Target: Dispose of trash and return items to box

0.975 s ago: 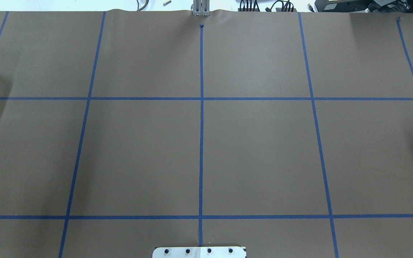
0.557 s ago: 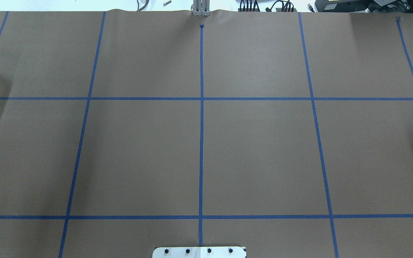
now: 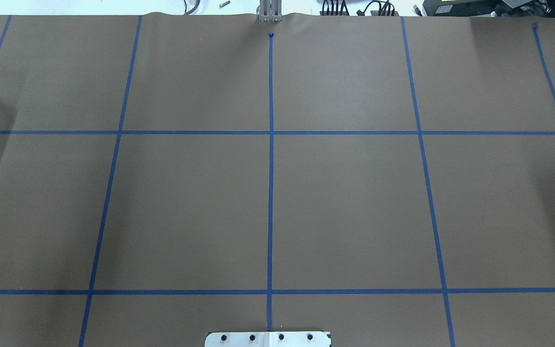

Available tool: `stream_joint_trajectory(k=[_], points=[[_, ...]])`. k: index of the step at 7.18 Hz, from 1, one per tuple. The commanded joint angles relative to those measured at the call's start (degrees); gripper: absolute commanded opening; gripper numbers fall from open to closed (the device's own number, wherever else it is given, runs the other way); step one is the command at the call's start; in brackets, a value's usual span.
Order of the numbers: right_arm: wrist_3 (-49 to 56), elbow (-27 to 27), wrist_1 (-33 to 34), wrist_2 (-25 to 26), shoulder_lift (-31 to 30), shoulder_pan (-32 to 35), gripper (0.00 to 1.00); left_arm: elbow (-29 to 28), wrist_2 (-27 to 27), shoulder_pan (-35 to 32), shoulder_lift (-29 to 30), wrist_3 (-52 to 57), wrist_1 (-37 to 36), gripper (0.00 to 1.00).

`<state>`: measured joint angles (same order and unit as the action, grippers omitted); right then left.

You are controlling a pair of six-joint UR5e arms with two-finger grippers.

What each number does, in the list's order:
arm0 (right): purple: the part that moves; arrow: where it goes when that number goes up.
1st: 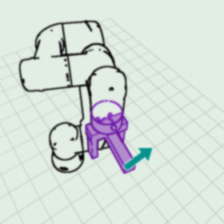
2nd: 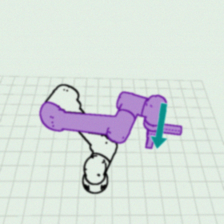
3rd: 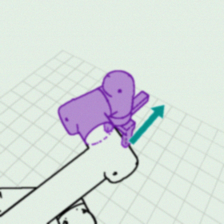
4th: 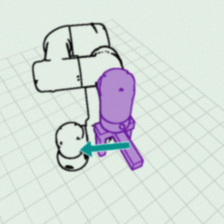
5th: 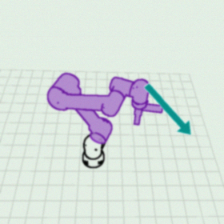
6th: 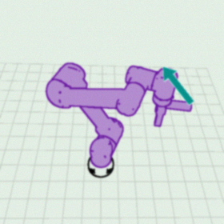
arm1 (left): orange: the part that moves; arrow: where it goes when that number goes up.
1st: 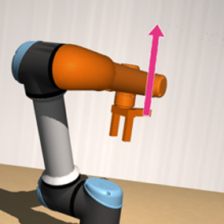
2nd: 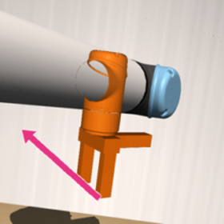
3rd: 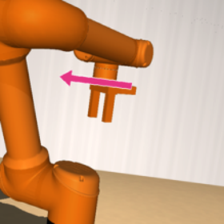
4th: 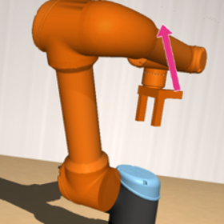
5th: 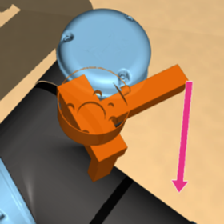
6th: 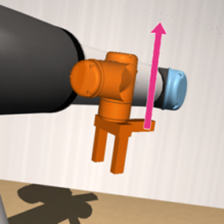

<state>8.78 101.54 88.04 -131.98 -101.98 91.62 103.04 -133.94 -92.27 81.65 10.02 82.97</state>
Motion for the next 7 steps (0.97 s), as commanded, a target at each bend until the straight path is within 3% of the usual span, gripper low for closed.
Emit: stream_joint_trajectory(k=[1,7], points=[[0.0,0.6,0.3,0.1,-0.1,0.1,1.00,0.1,0.0,0.0,0.0,0.0,0.0,0.99],[0.0,0.6,0.4,-0.6,-0.2,0.1,1.00,0.0,0.0,0.0,0.0,-0.1,0.0,0.99]])
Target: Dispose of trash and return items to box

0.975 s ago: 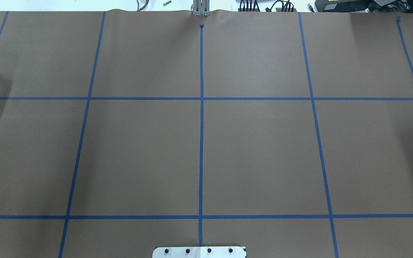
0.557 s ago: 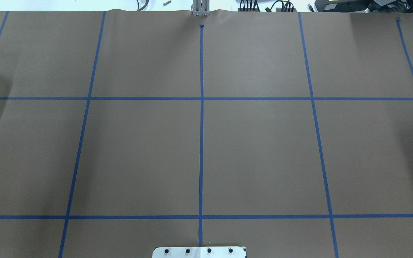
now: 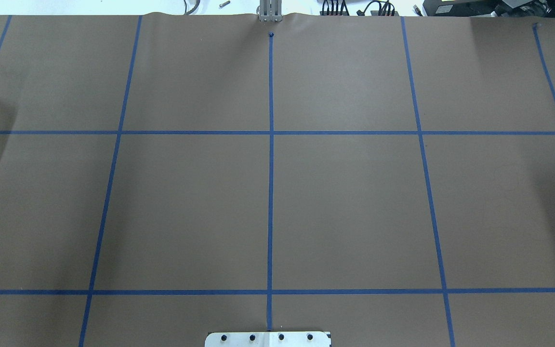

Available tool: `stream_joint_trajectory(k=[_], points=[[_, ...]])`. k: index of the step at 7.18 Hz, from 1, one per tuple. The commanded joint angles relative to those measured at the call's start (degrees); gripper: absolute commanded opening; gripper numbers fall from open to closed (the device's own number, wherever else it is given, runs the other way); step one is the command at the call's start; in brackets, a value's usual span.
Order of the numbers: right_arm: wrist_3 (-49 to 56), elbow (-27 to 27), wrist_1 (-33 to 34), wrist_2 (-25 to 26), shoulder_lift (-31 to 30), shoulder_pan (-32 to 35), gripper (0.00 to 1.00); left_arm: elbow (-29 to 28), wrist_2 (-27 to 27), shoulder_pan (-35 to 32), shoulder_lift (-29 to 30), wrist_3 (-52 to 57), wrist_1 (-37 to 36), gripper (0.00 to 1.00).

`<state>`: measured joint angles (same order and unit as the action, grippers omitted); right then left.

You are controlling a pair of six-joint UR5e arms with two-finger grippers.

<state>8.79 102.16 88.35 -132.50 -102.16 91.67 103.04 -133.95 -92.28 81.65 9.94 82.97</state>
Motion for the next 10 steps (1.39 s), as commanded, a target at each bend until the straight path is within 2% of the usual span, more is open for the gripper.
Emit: stream_joint_trajectory(k=[1,10], points=[[0.0,0.0,0.0,0.0,-0.1,0.0,1.00,0.0,0.0,0.0,0.0,0.0,-0.1,0.99],[0.0,0.8,0.0,-0.1,0.1,0.0,1.00,0.0,0.0,0.0,-0.1,0.1,0.0,0.99]])
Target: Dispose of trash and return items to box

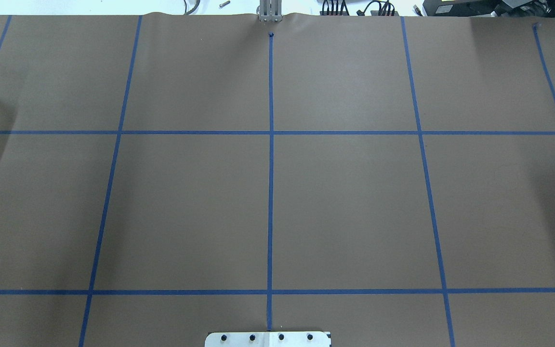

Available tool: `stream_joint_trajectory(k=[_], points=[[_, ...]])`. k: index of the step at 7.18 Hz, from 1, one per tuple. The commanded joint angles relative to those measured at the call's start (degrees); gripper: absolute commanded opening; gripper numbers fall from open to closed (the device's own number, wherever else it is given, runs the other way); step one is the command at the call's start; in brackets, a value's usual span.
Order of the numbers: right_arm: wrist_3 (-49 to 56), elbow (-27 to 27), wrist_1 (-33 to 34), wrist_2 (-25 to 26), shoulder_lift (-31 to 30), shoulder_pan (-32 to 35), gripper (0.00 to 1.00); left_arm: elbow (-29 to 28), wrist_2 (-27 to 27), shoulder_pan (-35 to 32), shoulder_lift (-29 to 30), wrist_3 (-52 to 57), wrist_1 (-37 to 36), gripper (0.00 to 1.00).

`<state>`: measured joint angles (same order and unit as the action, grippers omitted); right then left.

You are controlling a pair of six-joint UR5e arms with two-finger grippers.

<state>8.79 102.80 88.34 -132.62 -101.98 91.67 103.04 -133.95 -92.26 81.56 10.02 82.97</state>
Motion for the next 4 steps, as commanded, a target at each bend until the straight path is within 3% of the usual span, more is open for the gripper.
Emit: stream_joint_trajectory(k=[1,4], points=[[0.0,0.2,0.0,0.0,0.0,-0.1,1.00,-0.1,0.0,0.0,0.0,0.0,-0.1,0.99],[0.0,0.7,0.1,0.0,0.2,-0.1,1.00,-0.1,0.0,0.0,0.0,0.0,-0.1,0.99]])
